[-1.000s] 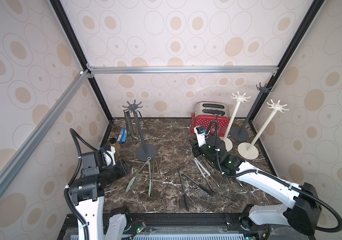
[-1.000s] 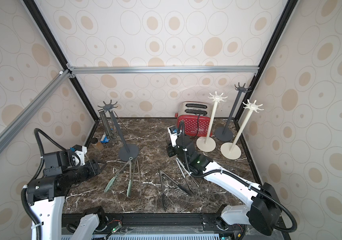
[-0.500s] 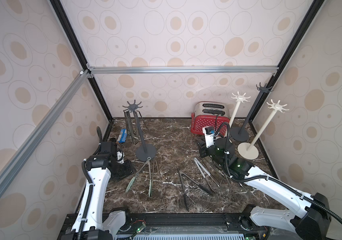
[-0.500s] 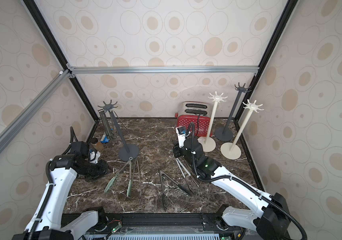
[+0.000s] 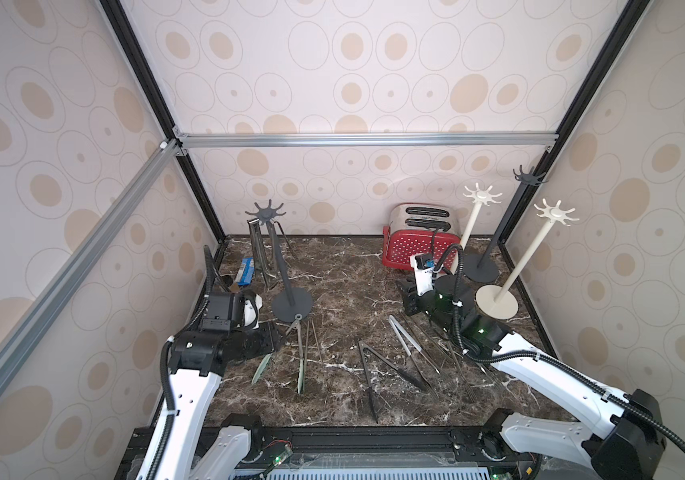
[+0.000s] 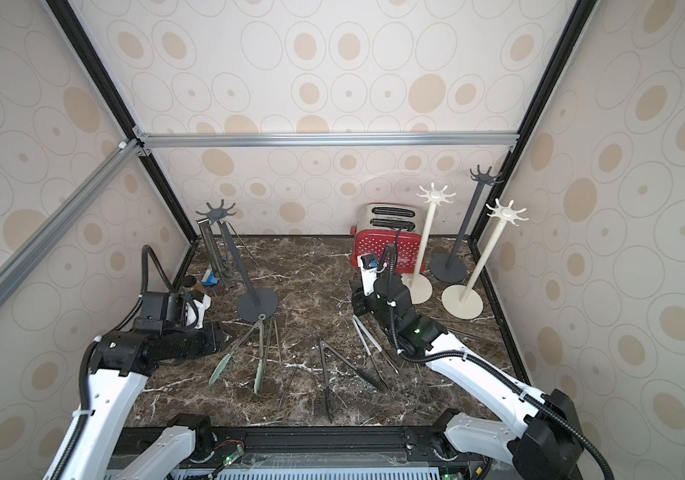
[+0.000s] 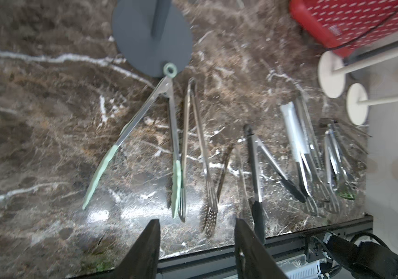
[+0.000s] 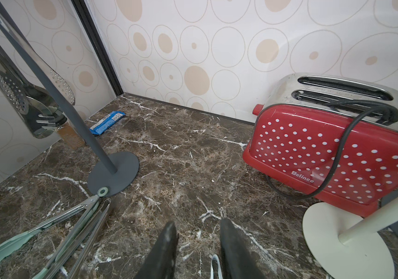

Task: Hang food tongs on kitchen utensil racks
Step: Pick up the food tongs from the center of the board.

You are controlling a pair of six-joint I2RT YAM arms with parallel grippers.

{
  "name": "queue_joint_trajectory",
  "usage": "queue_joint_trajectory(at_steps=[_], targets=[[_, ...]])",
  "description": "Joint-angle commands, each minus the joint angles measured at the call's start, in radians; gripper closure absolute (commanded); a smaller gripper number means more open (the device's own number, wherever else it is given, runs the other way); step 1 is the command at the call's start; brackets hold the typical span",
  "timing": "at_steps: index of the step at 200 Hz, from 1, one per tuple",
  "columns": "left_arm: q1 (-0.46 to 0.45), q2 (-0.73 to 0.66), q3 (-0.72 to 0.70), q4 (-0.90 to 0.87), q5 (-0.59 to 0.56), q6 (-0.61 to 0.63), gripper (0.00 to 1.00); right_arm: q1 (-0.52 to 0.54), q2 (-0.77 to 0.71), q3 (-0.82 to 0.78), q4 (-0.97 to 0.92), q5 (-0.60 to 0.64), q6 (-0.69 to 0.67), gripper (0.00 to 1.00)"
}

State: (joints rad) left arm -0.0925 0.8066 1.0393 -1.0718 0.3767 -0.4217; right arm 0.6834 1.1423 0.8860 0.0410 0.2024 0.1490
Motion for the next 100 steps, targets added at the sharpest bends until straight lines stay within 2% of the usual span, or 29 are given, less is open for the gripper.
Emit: queue_joint_trajectory(at_steps=[1,16,37,70,100], targets=[[-0.006,-0.035,0.037,0.062,0.021,0.063,0.47,-0.008,-0.026,-0.013,-0.001,-0.015,0.016,0.67],[-0.006,0.012,0.05,0.051,0.023,0.092,0.47,-0.008,-0.032,-0.012,-0.008,-0.014,0.018,0.67],[-0.024,0.119,0.057,0.055,0.068,0.098,0.53,-0.008,-0.043,-0.012,-0.02,-0.003,0.018,0.67],[-0.238,0.229,0.094,0.061,-0.104,0.082,0.52,-0.011,-0.064,-0.022,-0.035,0.017,0.016,0.66],[-0.348,0.293,0.069,0.075,-0.195,-0.013,0.53,-0.016,-0.081,-0.035,-0.047,0.03,0.017,0.67]])
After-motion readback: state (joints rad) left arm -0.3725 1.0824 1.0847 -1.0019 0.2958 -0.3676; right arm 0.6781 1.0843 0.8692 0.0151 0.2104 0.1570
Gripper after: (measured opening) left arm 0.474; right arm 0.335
